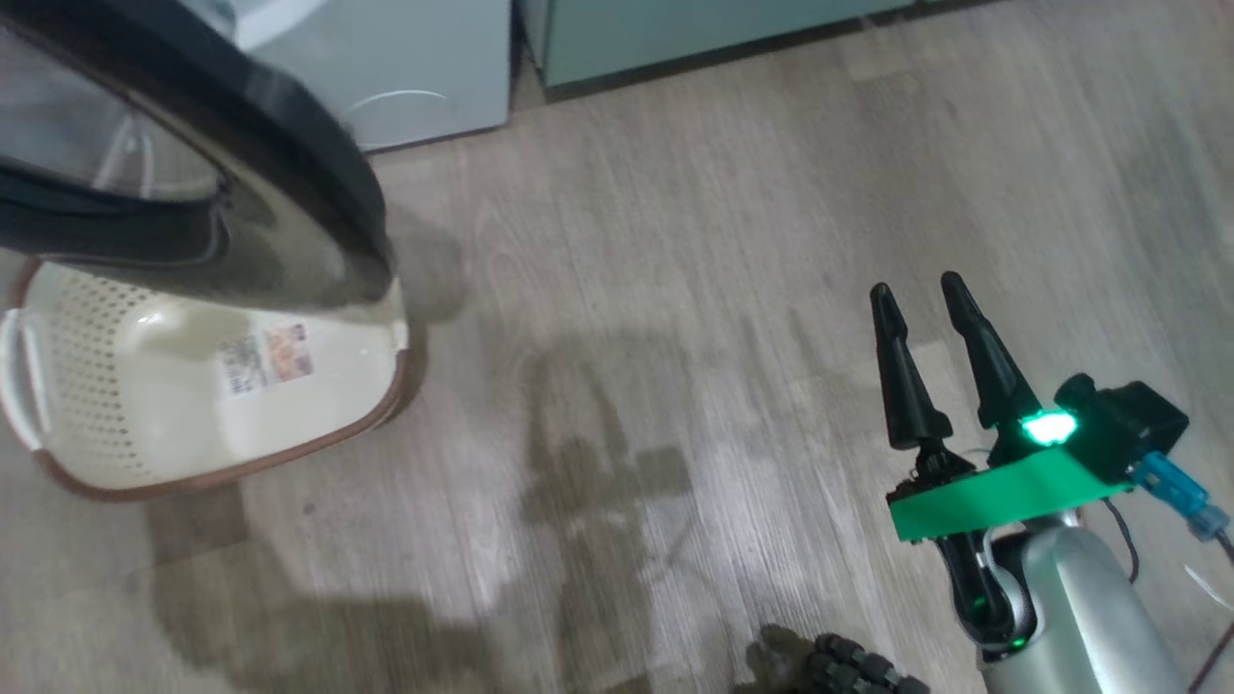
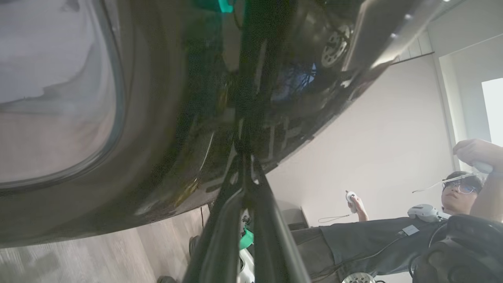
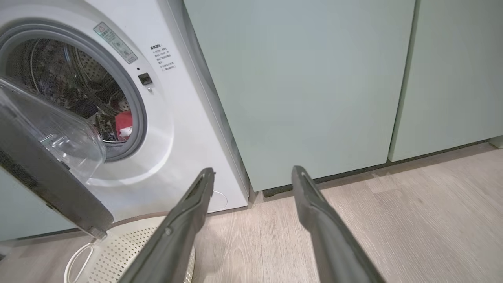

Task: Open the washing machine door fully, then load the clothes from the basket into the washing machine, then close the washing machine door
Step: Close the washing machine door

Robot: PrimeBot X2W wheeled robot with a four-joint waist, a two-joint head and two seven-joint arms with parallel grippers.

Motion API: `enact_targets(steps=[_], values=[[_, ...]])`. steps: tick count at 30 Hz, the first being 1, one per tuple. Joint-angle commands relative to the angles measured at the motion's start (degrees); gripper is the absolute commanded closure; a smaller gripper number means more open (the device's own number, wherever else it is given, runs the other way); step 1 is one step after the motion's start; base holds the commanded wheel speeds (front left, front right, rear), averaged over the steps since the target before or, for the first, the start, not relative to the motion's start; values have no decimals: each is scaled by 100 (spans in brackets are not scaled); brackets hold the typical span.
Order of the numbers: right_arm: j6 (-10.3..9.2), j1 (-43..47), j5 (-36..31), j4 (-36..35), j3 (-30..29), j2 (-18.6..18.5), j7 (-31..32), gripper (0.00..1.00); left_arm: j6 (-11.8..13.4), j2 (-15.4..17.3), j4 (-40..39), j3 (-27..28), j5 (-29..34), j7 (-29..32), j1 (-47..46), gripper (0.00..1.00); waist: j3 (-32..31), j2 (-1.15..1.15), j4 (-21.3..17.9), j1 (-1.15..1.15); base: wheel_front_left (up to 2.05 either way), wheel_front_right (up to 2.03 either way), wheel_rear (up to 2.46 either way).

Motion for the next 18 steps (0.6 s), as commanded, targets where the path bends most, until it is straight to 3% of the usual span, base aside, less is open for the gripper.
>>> enact_targets(steps=[1,8,18], values=[[0,-152,48,-138,150,-17,-57,0,34,336,-84,138,96,-47,-243,100,103,0,-156,0,0,0,0],[0,-228,207,-195,224,-17,-62,0,237,337,408,-110,402,-390,-739,100,223,0,-471,0,0,0,0],[0,-205,345,-231,254,-17,-63,0,155,104,1205,-190,623,-956,-1508,100,312,0,-783,0,0,0,0]])
